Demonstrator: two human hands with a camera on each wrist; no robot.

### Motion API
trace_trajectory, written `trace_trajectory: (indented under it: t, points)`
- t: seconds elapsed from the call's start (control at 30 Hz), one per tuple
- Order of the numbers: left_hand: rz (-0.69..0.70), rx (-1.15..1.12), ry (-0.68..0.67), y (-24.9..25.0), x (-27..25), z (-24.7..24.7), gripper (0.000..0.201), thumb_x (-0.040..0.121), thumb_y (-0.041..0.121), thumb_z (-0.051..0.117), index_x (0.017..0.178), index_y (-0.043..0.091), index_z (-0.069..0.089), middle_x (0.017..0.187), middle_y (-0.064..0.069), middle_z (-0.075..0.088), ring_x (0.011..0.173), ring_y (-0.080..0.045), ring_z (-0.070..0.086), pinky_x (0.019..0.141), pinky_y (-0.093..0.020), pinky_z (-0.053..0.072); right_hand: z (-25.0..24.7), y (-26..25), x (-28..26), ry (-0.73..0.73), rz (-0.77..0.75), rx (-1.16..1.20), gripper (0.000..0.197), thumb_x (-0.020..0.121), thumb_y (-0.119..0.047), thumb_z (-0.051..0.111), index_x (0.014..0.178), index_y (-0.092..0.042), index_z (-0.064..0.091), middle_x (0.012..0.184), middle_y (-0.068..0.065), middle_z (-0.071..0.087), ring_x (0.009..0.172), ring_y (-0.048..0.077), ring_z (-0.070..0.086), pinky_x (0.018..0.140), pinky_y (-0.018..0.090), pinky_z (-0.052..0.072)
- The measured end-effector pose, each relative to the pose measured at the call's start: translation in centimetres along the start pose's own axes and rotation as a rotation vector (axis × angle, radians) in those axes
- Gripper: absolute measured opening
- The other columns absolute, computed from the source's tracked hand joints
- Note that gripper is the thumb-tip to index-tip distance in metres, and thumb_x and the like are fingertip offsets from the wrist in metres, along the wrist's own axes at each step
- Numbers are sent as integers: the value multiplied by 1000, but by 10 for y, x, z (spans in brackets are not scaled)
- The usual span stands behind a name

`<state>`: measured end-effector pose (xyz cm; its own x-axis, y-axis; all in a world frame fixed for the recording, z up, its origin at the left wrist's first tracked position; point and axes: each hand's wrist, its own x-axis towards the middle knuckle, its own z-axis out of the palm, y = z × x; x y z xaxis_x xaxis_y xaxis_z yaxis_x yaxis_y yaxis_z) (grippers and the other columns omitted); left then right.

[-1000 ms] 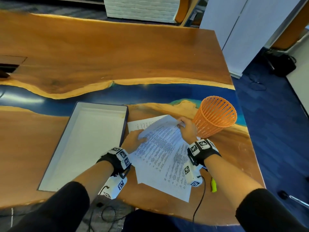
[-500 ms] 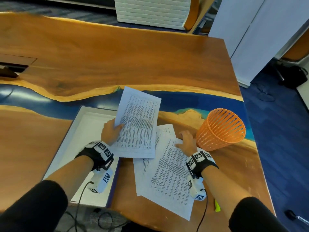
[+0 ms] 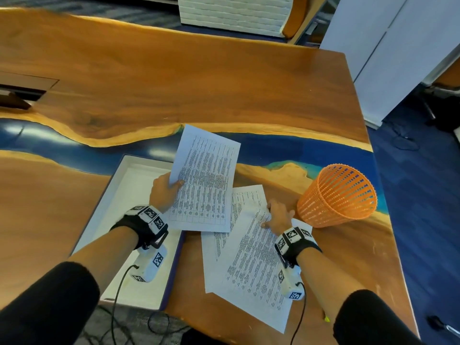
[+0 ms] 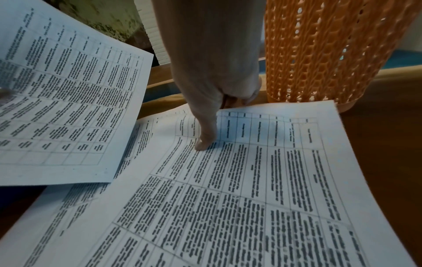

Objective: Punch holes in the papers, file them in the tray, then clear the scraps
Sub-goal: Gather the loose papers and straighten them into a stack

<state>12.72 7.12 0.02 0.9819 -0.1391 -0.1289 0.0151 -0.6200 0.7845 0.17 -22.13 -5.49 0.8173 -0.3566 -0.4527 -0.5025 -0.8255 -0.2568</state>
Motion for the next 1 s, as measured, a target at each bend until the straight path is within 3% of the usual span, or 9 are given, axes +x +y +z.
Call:
trace_trajectory:
  t: [0.13,0.23,0.37,0.47,0.63,0.77,0.83,0.9,1.0]
  points:
    - [-10,7,-22,-3,2,-1,22,92,19,58,92,-2,62,88,-23,68,80,-39,66,74,-51,57,-4,6,-2,-20,-55,-31,51,75,-20,74,122,-16,55,130,3,52,126,26,43,107,52,18]
    - [-24,17,-11,-2,3,-2,23,92,19,58,94,-3,62,91,-24,68,83,-40,65,77,-52,56,-10,18,2,-44,-133,111,13,71,-11,76,81,-11,68,92,7,68,92,26,59,95,46,35]
    - [-45,35,-13,-3,5,-2,26,92,20,59,98,-4,63,94,-24,68,85,-40,65,80,-51,55,-37,20,-9,-143,-306,257,19,71,-16,79,59,-24,66,57,-10,60,59,9,47,66,30,33]
    - [-56,14,-62,-2,2,2,26,92,22,59,101,-2,63,95,-22,69,85,-39,66,79,-50,56,-59,3,-13,-84,-419,374,14,75,-21,76,74,-8,71,84,8,63,79,17,53,74,32,40]
    - [-6,-115,-198,23,-20,19,19,90,15,63,74,6,55,64,-11,56,56,-21,50,59,-29,43,-100,-47,-8,151,-441,580,37,74,-30,76,101,-9,63,122,3,55,107,10,54,96,27,45]
    - [-26,-227,-280,18,-27,37,41,72,46,60,71,6,53,66,-15,53,62,-17,43,60,-31,34,-131,-79,-2,242,-559,366,33,77,-40,71,95,-13,73,140,-2,49,134,20,36,114,55,6]
    - [-27,-227,-322,9,-26,47,50,68,53,58,70,3,55,66,-17,52,63,-17,43,60,-31,34,-142,-90,0,218,-575,349,32,78,-38,71,98,-13,70,132,-1,58,132,19,41,115,59,2]
    - [-26,-246,-338,-2,-24,55,57,65,57,59,75,0,60,71,-20,56,67,-19,48,63,-34,38,-147,-96,4,212,-596,341,27,77,-39,71,89,-15,74,119,-2,67,118,19,54,109,64,19]
    - [-54,-281,-343,-10,-23,61,53,68,49,61,80,-2,62,74,-22,58,71,-19,49,67,-35,40,-149,-103,4,229,-538,362,21,75,-38,74,73,-17,75,75,-8,69,77,11,59,85,45,39]
